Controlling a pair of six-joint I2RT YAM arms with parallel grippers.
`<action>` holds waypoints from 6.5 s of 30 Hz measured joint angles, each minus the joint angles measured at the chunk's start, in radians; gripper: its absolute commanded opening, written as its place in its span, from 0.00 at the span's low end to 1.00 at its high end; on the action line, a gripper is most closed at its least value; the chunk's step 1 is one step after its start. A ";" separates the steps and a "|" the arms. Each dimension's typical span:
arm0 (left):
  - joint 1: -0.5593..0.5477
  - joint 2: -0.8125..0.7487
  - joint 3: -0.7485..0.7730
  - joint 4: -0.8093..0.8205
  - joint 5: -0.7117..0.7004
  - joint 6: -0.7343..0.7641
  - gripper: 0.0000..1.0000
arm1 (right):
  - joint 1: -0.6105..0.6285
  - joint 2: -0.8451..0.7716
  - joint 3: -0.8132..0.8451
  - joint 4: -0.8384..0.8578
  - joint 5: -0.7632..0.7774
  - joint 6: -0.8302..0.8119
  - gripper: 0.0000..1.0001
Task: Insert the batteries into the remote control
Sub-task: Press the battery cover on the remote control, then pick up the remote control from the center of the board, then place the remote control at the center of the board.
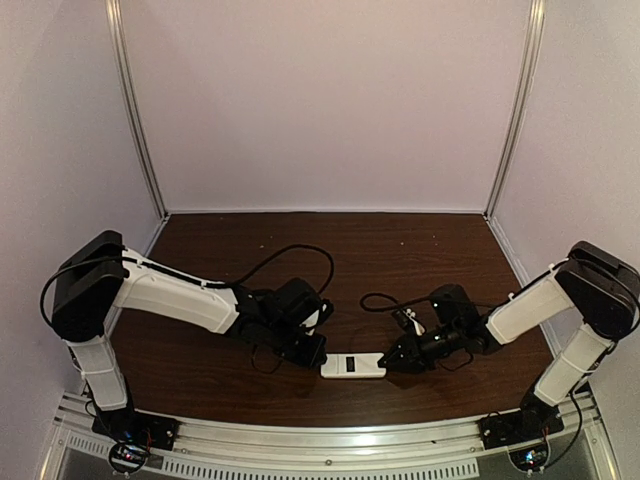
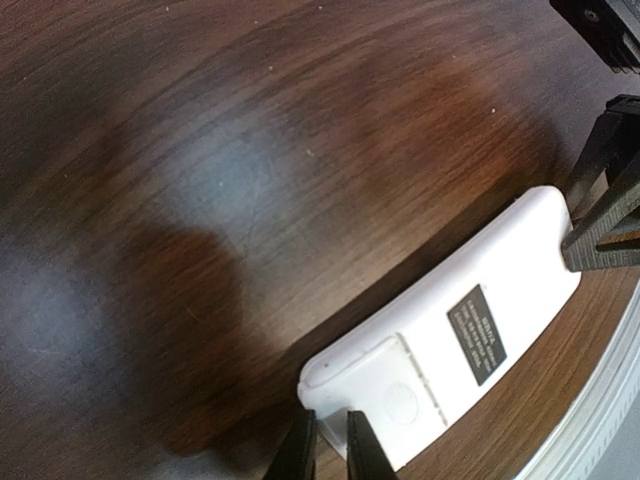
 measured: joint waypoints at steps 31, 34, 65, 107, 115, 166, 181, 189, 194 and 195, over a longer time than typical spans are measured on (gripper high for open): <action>0.000 0.015 -0.016 0.040 0.029 -0.044 0.13 | 0.014 0.013 -0.027 0.079 -0.002 0.101 0.19; 0.000 0.017 -0.018 0.048 0.032 -0.049 0.15 | 0.016 0.013 -0.030 0.082 -0.004 0.111 0.19; 0.005 0.000 -0.088 0.176 0.037 -0.090 0.11 | 0.045 -0.001 -0.101 0.201 0.024 0.164 0.18; -0.039 -0.152 -0.251 0.351 0.147 -0.059 0.65 | -0.052 -0.089 -0.046 -0.018 0.050 -0.024 0.46; -0.046 -0.206 -0.246 0.309 0.073 0.143 0.63 | -0.069 -0.085 -0.021 -0.066 0.049 -0.085 0.40; -0.126 0.150 0.240 -0.073 -0.020 0.410 0.35 | -0.291 -0.301 0.183 -0.353 0.006 -0.315 0.68; 0.048 -0.198 0.074 0.505 0.370 0.161 0.35 | -0.266 -0.593 0.192 -0.159 -0.071 -0.175 0.98; 0.061 -0.195 0.034 0.751 0.475 0.009 0.34 | -0.156 -0.573 0.238 -0.079 -0.085 -0.119 0.96; 0.067 -0.192 0.012 0.848 0.499 -0.045 0.34 | -0.116 -0.554 0.248 -0.010 -0.084 -0.074 0.94; 0.067 -0.190 0.009 0.861 0.503 -0.051 0.33 | -0.111 -0.550 0.248 0.003 -0.084 -0.065 0.94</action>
